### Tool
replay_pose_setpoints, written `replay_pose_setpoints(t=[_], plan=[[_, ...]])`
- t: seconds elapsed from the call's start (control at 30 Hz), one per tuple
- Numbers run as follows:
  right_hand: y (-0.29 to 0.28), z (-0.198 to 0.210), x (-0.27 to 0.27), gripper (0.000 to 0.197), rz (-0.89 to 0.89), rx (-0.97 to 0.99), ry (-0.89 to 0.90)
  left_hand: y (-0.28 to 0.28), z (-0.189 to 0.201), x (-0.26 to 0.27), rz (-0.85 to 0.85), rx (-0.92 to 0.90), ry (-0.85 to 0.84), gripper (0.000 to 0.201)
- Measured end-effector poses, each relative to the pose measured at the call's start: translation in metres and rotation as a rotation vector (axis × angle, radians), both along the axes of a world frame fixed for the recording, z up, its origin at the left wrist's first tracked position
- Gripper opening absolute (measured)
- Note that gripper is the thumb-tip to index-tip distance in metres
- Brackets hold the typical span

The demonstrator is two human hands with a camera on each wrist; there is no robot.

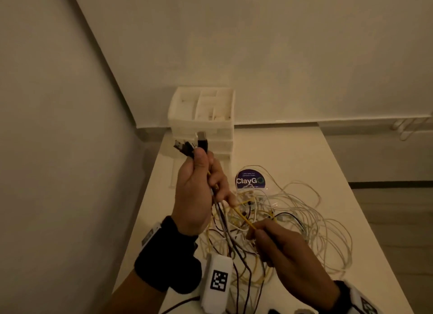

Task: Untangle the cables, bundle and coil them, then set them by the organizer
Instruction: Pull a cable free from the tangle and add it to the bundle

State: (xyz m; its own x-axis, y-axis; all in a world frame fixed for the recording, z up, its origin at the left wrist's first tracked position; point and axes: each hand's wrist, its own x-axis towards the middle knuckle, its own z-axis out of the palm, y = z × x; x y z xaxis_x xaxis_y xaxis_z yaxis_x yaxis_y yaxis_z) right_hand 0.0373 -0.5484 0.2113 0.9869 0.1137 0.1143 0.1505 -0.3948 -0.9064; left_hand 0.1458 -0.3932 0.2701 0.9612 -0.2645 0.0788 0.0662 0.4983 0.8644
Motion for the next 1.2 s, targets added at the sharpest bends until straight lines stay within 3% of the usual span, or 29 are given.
replay_pose_setpoints(t=[0.2, 0.33, 0.4, 0.47, 0.53, 0.63, 0.8, 1.03, 1.13, 1.2], plan=[[-0.006, -0.025, 0.016, 0.025, 0.045, -0.119, 0.057, 0.049, 0.016, 0.027, 0.125, -0.067, -0.104, 0.038], [-0.016, -0.052, 0.029, 0.048, -0.036, -0.226, 0.074, 0.092, 0.034, 0.039, 0.162, -0.019, -0.200, 0.037], [-0.016, -0.055, 0.033, 0.065, -0.073, -0.240, 0.059, 0.101, 0.036, 0.036, 0.165, 0.130, -0.256, 0.046], [-0.011, -0.049, 0.037, 0.069, -0.104, -0.214, 0.032, 0.093, 0.028, 0.027, 0.196, 0.440, -0.342, 0.043], [-0.003, -0.037, 0.044, 0.059, -0.113, -0.150, 0.019, 0.073, 0.010, 0.018, 0.142, 0.732, -0.398, 0.025], [0.008, -0.007, 0.056, 0.042, -0.102, -0.026, 0.018, 0.041, -0.015, 0.007, -0.108, 0.903, -0.439, 0.014], [0.016, 0.036, 0.067, 0.045, -0.078, 0.332, 0.065, 0.017, -0.019, 0.006, -0.123, 0.781, -0.528, 0.012], [0.012, 0.040, 0.061, 0.036, -0.017, 0.340, 0.074, 0.024, -0.007, 0.024, -0.030, 0.798, -0.676, 0.005], [0.011, 0.029, 0.061, 0.033, -0.005, 0.288, 0.039, 0.032, 0.003, 0.028, 0.044, 0.682, -0.584, 0.029], [0.008, 0.013, 0.062, 0.034, 0.002, 0.262, 0.053, 0.043, 0.016, 0.037, 0.114, 0.497, -0.402, 0.028]])
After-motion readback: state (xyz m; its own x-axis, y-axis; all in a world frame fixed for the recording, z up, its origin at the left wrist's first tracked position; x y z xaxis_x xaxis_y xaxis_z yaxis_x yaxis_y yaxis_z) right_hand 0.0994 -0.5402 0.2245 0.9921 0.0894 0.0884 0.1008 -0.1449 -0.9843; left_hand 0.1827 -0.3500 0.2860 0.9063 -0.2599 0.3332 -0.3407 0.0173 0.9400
